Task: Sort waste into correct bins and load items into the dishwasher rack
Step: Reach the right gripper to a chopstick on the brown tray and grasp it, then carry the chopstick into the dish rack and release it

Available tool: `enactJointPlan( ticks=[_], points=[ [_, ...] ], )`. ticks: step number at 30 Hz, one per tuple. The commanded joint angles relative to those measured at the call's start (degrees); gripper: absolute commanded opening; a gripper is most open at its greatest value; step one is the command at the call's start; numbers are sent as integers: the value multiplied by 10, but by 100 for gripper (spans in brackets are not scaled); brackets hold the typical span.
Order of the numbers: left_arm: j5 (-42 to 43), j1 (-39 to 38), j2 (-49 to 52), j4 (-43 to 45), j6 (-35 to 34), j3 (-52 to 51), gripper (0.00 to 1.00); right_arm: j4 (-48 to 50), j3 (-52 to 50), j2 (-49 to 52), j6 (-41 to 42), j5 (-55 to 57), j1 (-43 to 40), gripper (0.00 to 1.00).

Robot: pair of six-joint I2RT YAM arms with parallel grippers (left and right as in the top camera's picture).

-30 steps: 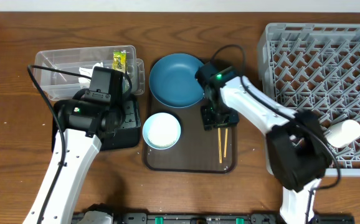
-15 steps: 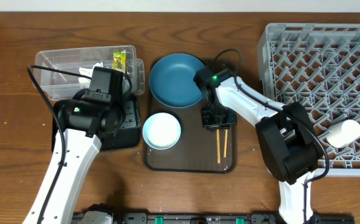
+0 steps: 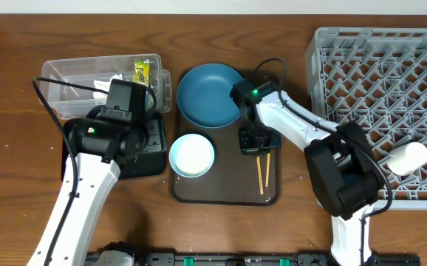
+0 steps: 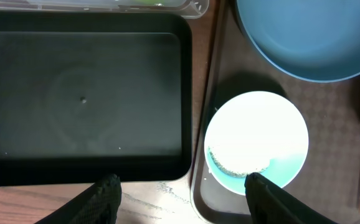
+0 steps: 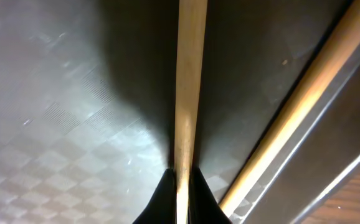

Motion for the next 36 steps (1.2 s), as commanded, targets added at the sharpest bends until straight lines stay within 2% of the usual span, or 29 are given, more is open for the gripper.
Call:
enactJointPlan(
  ticks=[1, 6, 11, 15, 20, 30, 31, 34, 36],
  points=[
    [-5, 2, 0, -3, 5, 5, 67, -3, 7, -91, -45, -7, -15, 1],
    [-5, 2, 0, -3, 5, 5, 67, -9, 7, -205, -130, -3, -60, 1],
    [-5, 2, 0, -3, 5, 5, 67, -52, 7, -276, -171, 64, -146, 1],
    [-5, 2, 0, -3, 5, 5, 67, -79, 6, -281, -219, 73, -220, 1],
    [-5, 2, 0, -3, 5, 5, 67, -86, -11, -270, -230, 66, -280, 1],
    [-5, 2, 0, -3, 5, 5, 67, -47, -82, -253, -244, 71, -289, 1],
    [-5, 2, 0, -3, 5, 5, 67, -46, -82, -253, -244, 71, -289, 3],
    [-5, 2, 0, -3, 5, 5, 67, -44, -81, -254, -244, 71, -289, 27],
    [-5, 2, 0, -3, 5, 5, 67, -44, -78, -254, -244, 71, -289, 36]
  ],
)
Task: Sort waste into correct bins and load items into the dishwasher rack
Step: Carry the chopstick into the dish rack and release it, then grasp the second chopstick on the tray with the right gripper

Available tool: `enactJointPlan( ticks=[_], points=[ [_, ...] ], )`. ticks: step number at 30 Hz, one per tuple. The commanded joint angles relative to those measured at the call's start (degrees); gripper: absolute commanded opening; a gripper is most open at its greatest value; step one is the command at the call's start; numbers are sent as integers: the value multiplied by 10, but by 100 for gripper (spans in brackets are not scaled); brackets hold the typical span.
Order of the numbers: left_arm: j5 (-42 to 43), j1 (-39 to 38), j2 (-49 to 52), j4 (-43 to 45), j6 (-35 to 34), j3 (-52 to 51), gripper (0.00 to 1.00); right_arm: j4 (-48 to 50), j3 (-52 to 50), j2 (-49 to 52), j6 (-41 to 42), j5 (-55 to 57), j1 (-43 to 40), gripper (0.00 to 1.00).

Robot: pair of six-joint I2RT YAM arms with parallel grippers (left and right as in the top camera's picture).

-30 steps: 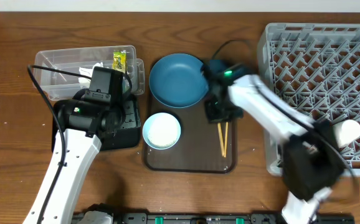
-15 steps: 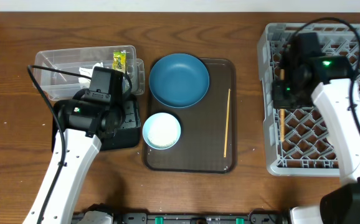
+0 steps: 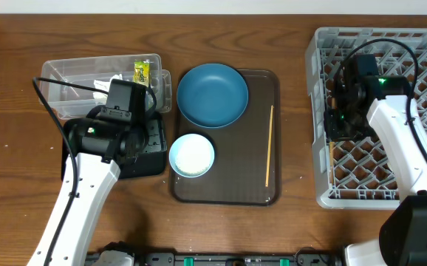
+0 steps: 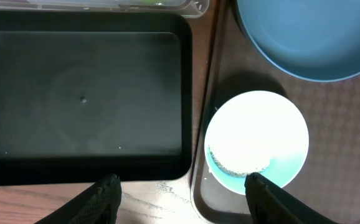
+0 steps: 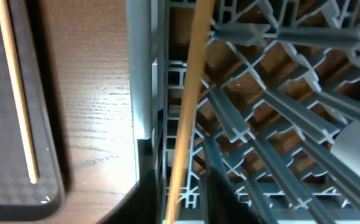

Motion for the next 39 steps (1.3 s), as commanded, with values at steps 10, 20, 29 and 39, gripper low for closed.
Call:
enactJointPlan(
  ticks=[10, 20, 29, 39],
  points=[
    [-5, 2, 0, -2, 5, 5, 67, -17, 96, -1, -5, -133, 18, 38],
    [-5, 2, 0, -2, 5, 5, 67, 41, 72, 29, 52, -115, 159, 53],
    [-5, 2, 0, -2, 5, 5, 67, 41, 67, 134, 132, -88, 233, 51],
    [-5, 2, 0, -2, 6, 5, 68, 38, 67, 253, 181, -60, 248, 48]
  ],
)
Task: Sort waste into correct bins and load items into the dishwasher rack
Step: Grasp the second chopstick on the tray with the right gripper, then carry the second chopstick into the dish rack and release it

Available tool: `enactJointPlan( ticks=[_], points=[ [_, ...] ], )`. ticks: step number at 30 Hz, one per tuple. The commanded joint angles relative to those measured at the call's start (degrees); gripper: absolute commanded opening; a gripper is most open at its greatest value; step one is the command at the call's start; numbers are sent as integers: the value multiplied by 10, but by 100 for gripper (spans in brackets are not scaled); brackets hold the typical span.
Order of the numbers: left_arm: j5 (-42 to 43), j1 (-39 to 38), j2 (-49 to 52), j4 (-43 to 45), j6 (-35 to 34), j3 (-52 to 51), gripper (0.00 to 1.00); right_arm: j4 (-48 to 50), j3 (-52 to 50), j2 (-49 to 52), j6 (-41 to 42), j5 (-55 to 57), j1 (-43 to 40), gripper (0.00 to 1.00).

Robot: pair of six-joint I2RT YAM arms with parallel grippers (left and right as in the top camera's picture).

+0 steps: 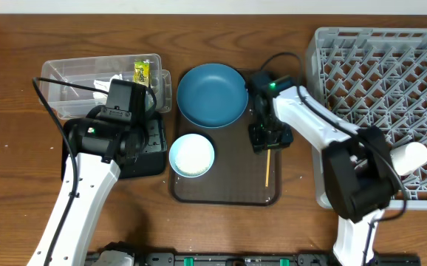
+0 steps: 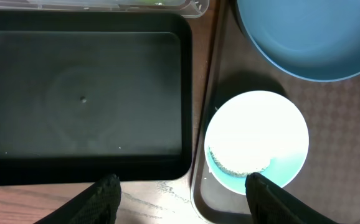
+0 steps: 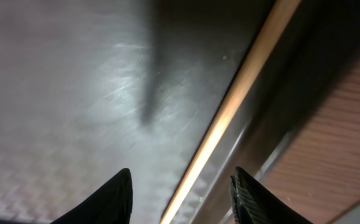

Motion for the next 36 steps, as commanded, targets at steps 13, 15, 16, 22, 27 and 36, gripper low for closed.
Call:
enactJointPlan(
  ticks=[13, 15, 16, 22, 27, 36],
  points=[
    [-5, 2, 0, -2, 5, 5, 68, 14, -4, 40, 48, 18, 3, 5],
    [-5, 2, 0, -2, 5, 5, 68, 14, -4, 36, 47, 17, 2, 1],
    [-5, 2, 0, -2, 5, 5, 67, 14, -3, 31, 47, 16, 1, 1],
    [-5, 2, 0, -7, 5, 5, 67, 12, 7, -42, 15, -13, -13, 1],
    [-5, 2, 0, -9, 5, 5, 68, 6, 10, -155, -48, -9, -52, 1],
    [-5, 2, 0, -9, 5, 5, 67, -16, 10, -263, -90, 66, -201, 1]
  ],
)
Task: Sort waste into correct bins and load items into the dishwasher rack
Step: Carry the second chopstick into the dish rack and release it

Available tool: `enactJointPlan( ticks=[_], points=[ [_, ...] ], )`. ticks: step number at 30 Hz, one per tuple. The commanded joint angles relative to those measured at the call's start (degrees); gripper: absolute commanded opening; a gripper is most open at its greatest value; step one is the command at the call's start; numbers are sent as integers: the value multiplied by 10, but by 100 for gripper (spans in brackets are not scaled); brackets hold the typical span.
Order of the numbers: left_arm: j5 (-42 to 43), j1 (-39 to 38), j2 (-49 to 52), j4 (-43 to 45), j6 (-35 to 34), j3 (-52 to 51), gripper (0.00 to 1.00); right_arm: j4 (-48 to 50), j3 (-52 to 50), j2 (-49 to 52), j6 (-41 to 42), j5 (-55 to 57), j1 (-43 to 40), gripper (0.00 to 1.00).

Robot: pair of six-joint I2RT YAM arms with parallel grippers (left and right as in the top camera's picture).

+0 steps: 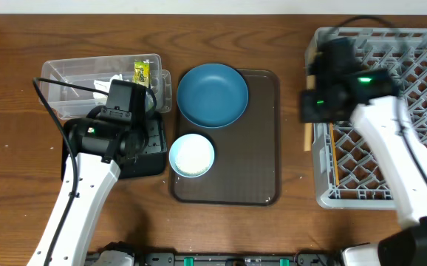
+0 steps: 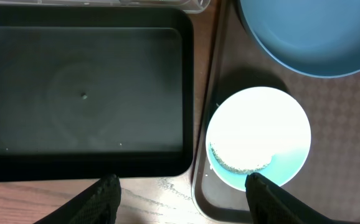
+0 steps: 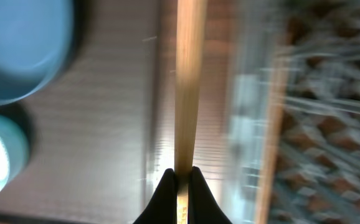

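My right gripper point(image 1: 312, 109) is shut on a wooden chopstick point(image 1: 307, 137) above the gap between the brown tray point(image 1: 261, 174) and the grey dishwasher rack point(image 1: 391, 44). The blurred right wrist view shows the chopstick point(image 3: 189, 87) pinched at the right gripper point(image 3: 182, 175), with a second tan stick point(image 3: 273, 149) along the rack's edge. On the tray lie a blue plate point(image 1: 212, 94) and a small light-blue bowl point(image 1: 192, 155). My left gripper point(image 2: 183, 202) hangs open over the black bin point(image 2: 83, 93), beside the bowl point(image 2: 259, 137).
A clear bin point(image 1: 99, 77) holding wrappers stands behind the black bin point(image 1: 145, 151) at the left. A white cup shows at the rack's right edge. The left arm lies over the table's front left.
My right gripper was open over the last chopstick on the tray. Now it is shut on that chopstick at the rack's left edge, and the tray holds no chopsticks. The left arm barely shifted.
First my right gripper was shut on one of two chopsticks on the tray. Then it held that chopstick over the rack, one staying on the tray. It was back at the tray open, and now holds the second chopstick by the rack. The left gripper stayed open over the black bin.
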Motion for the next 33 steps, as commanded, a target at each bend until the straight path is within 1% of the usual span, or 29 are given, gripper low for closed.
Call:
enactJointPlan(
  ticks=[1, 6, 14, 17, 22, 25, 28, 30, 33],
  points=[
    [-5, 2, 0, -2, 5, 5, 68, -12, 1, 7, -45, 26, -52, 1],
    [-5, 2, 0, -2, 5, 5, 67, -33, 0, 34, -85, 26, -97, 1],
    [-5, 2, 0, -2, 5, 5, 68, -47, 0, 106, -92, 24, -103, 1],
    [-5, 2, 0, -2, 5, 5, 67, -50, 0, 124, -92, 23, -102, 6],
    [-5, 2, 0, -2, 5, 5, 68, -51, 0, 122, -92, 4, -102, 25],
    [-5, 2, 0, -2, 5, 5, 67, -47, 6, 104, -92, -11, -102, 30],
    [-5, 2, 0, -2, 5, 5, 68, -36, 28, 81, -92, -57, -101, 35],
    [-5, 2, 0, -1, 5, 5, 68, -6, 41, 63, -92, -104, -94, 38],
    [-5, 2, 0, -1, 5, 5, 68, 72, 43, 43, -92, -160, -70, 52]
  ],
)
